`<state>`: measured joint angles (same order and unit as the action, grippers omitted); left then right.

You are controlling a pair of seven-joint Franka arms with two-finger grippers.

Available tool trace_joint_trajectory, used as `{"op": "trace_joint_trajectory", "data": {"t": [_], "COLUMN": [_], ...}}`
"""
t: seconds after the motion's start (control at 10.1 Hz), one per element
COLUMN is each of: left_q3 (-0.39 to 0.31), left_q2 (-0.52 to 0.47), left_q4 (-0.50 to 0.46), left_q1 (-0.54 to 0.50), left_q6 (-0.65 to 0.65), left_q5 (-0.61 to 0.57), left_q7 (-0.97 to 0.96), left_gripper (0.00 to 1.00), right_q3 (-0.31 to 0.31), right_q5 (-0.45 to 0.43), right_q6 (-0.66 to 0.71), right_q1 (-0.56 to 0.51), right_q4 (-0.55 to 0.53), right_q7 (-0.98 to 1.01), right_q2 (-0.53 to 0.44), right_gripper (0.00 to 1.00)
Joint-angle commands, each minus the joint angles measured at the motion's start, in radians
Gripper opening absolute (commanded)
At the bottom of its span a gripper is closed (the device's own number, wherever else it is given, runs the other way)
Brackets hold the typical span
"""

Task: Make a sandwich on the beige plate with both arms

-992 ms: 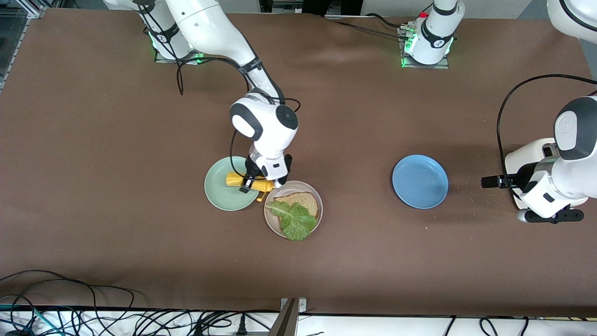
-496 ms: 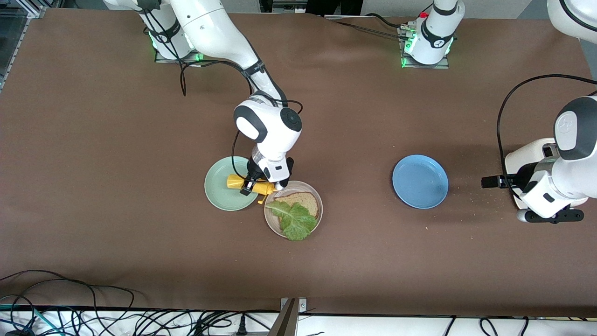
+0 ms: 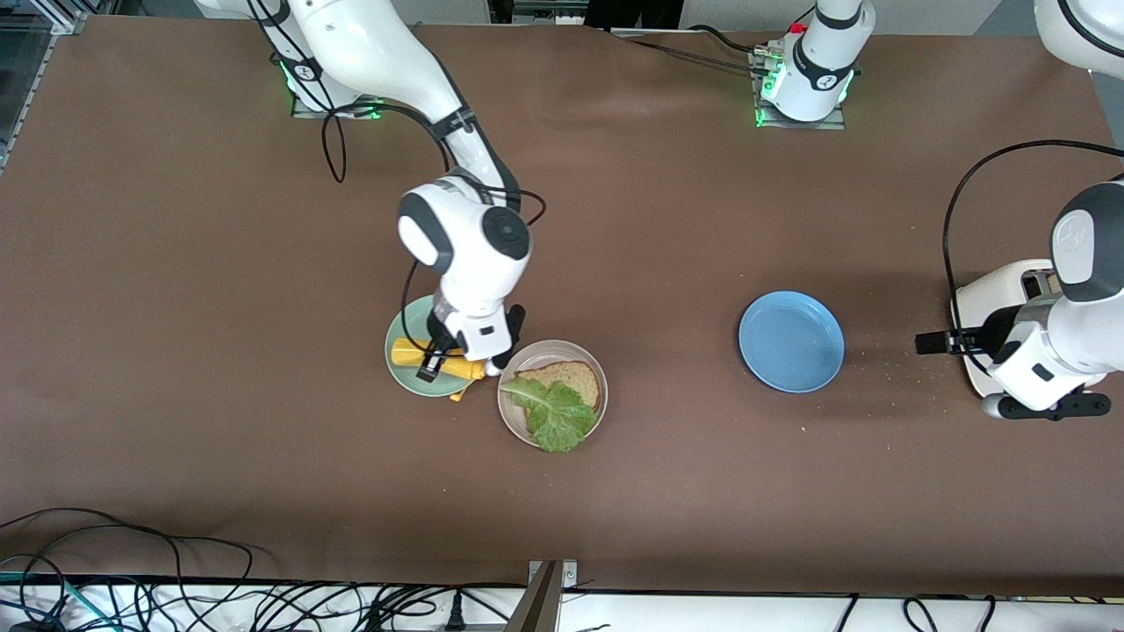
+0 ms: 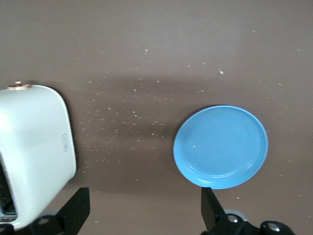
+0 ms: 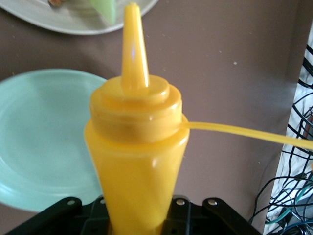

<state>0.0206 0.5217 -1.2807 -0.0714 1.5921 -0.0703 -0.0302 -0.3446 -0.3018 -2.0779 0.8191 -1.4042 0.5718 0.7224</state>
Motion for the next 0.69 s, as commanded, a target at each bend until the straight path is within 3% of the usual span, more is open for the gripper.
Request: {"op": "trace_joint_trajectory", "data": {"t": [0.0,0.2,0.4,0.6], "left_q3": [0.004,0.004,0.005,0.005], "left_q2": [-0.008,-0.008,-0.009,-0.008], "left_q4": [0.001,0.000,-0.017,-0.020], "left_q1": [-0.025,-0.082,-0.155,-0.223], "left_q6": [-0.006,-0.006,-0.006,-0.006], "left_q5": [-0.087,-0.091,-0.118,-0.129], "left_q7": [0.000,0.015,0.207,0.321], "left_gripper": [1.00,1.00,1.00,1.00], "right_q3": [-0.022,-0.024,-0.024,-0.024], "right_q5": [0.221,0.471,0.707,0.885], "right_q6": [0.033,0.094,0.204,0.289], "right_q1": [-0.120,-0.269,-0.415,-0.547], "right_q4": [-0.010,-0.010,-0.018,-0.067], "right_q7": [0.251,0.467,0.770,1.025], "right_q2": [-0.114,-0.162,-0.172,-0.172], "right_gripper": [0.00,0.00,0.00,0.00]}}
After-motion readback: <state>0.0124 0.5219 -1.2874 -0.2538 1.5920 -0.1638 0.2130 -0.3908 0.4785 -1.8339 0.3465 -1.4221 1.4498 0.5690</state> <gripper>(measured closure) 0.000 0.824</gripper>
